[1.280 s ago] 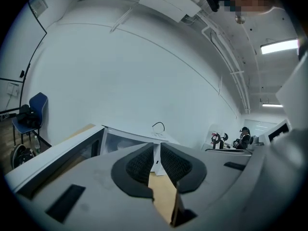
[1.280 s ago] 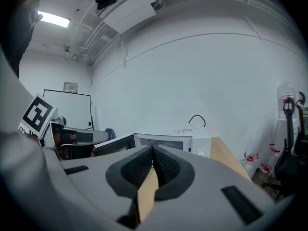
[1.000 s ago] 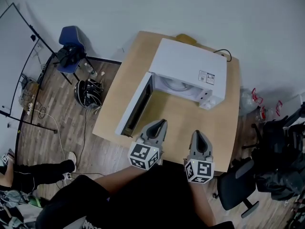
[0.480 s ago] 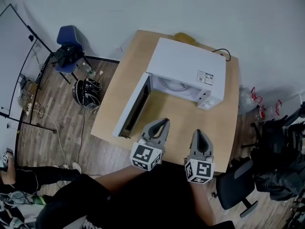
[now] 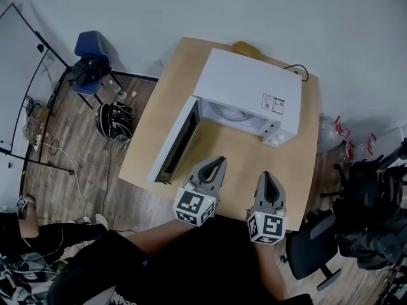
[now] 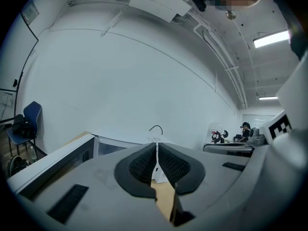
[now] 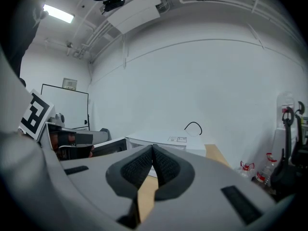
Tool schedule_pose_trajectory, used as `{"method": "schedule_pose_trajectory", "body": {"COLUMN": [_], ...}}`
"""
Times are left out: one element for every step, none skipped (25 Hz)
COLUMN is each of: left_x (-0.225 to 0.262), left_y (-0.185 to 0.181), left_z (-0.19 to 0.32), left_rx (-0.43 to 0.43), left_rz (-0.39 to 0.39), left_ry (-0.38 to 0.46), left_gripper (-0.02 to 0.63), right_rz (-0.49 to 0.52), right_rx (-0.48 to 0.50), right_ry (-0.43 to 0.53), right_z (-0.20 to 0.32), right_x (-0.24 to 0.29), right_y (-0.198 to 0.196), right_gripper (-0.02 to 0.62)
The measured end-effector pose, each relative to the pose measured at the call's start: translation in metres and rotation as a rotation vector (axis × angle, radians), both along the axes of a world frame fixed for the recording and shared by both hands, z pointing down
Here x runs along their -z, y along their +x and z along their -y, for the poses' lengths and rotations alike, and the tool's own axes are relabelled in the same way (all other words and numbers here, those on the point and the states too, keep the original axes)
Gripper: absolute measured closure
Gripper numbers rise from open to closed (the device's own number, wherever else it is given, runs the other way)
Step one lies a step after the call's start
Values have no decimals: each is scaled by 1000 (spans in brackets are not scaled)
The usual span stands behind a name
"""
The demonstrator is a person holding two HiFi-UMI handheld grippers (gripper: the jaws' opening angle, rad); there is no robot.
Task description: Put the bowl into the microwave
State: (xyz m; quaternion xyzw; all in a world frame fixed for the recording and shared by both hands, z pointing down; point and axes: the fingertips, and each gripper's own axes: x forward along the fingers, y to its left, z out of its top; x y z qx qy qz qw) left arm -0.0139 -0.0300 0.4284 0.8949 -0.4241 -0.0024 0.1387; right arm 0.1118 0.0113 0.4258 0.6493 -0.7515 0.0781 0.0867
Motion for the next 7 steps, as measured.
{"method": "schedule_pose_trajectory", "body": {"left_x": [-1, -2, -3, -3, -4, -5, -6], "left_y": [0, 1, 1, 2, 3, 3, 4], "left_z": [1, 2, 3, 4, 4, 5, 6], "left_rx": [3, 5, 6, 6, 6, 6, 5], "left_rz": [-1, 1, 4, 6, 9, 11, 14], "left_ry": [-4, -5, -5, -5, -5, -6, -6], "left_gripper": [584, 584, 584, 584, 584, 584, 584], "right_rz": [0, 0, 0, 0, 0, 1, 2], "right_rx": [1, 2, 3, 5, 7, 9, 11], "right_ry": [-1, -2, -4, -5, -6, -7, -8], "right_z": [1, 2, 2, 3, 4, 6, 7], "right_x": [-1, -1, -2, -2, -3, -3, -3], "right_y": [1, 2, 2, 2, 3, 3, 3], "right_gripper": [535, 535, 535, 535, 535, 535, 535]}}
